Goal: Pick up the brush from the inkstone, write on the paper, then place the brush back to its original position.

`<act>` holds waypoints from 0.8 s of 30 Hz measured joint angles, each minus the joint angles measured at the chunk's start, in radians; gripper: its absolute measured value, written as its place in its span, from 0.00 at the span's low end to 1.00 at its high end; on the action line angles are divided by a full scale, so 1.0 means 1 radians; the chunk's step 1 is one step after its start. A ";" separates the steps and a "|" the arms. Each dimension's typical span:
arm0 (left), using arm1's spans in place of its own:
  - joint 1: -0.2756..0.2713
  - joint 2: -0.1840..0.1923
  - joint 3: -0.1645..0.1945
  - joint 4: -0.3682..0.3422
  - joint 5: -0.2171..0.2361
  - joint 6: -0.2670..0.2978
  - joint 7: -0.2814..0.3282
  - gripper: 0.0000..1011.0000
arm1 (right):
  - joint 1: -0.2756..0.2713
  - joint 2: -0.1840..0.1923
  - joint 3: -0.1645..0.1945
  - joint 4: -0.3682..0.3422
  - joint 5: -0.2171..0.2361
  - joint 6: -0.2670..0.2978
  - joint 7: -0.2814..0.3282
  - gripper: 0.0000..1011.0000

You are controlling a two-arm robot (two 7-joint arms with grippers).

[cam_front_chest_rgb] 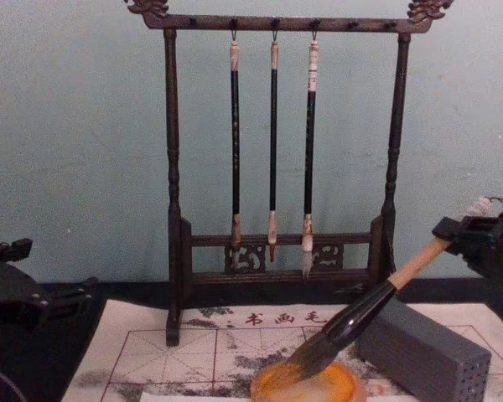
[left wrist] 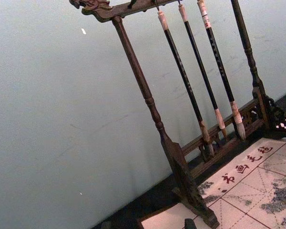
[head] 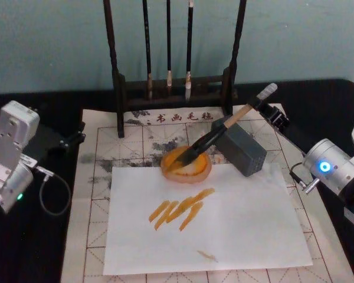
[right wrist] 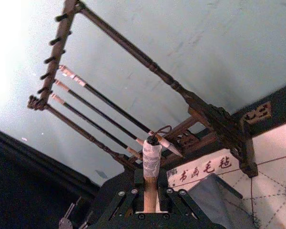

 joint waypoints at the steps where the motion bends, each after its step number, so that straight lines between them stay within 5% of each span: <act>1: 0.000 0.000 0.000 0.000 0.000 0.000 0.000 0.99 | -0.001 0.003 -0.003 -0.002 -0.004 -0.005 0.005 0.18; 24: 0.000 0.000 0.000 0.000 0.000 0.000 0.000 0.99 | -0.006 0.062 -0.064 -0.038 -0.089 -0.088 0.094 0.18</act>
